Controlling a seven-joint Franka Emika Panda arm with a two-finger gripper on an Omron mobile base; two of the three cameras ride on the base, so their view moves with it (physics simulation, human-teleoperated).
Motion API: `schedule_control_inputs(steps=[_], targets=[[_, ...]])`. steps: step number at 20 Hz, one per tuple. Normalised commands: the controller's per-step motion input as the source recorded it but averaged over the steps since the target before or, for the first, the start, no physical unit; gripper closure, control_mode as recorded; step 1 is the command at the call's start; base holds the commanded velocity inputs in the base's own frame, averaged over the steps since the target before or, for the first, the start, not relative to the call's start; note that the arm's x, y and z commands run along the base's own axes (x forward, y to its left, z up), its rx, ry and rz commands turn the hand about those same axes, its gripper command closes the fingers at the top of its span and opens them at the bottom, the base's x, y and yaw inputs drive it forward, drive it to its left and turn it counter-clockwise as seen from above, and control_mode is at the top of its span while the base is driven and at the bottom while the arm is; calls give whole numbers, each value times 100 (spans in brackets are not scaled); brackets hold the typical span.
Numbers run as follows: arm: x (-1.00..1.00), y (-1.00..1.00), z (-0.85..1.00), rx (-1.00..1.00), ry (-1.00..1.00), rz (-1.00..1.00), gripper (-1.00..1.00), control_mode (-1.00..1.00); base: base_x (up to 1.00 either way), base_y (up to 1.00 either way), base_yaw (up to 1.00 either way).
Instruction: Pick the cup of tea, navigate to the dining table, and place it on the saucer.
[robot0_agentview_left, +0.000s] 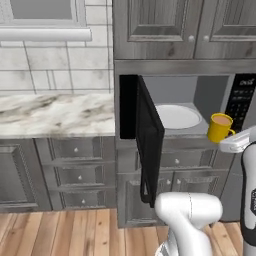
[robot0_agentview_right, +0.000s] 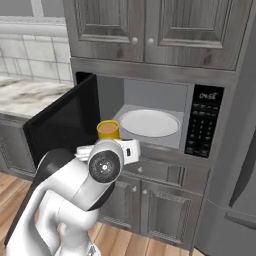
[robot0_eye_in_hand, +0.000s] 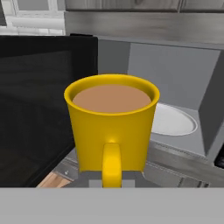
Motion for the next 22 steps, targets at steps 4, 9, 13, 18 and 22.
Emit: schedule_control_inputs(steps=[4, 9, 13, 18, 22], targets=[[0, 0, 0, 0, 0, 0, 100, 100, -61, -37, 37], [0, 0, 0, 0, 0, 0, 100, 100, -27, -60, 31], [0, 0, 0, 0, 0, 0, 100, 100, -7, -81, 26], [0, 0, 0, 0, 0, 0, 100, 100, -15, -79, 27], [0, 0, 0, 0, 0, 0, 100, 100, -47, -61, 34]])
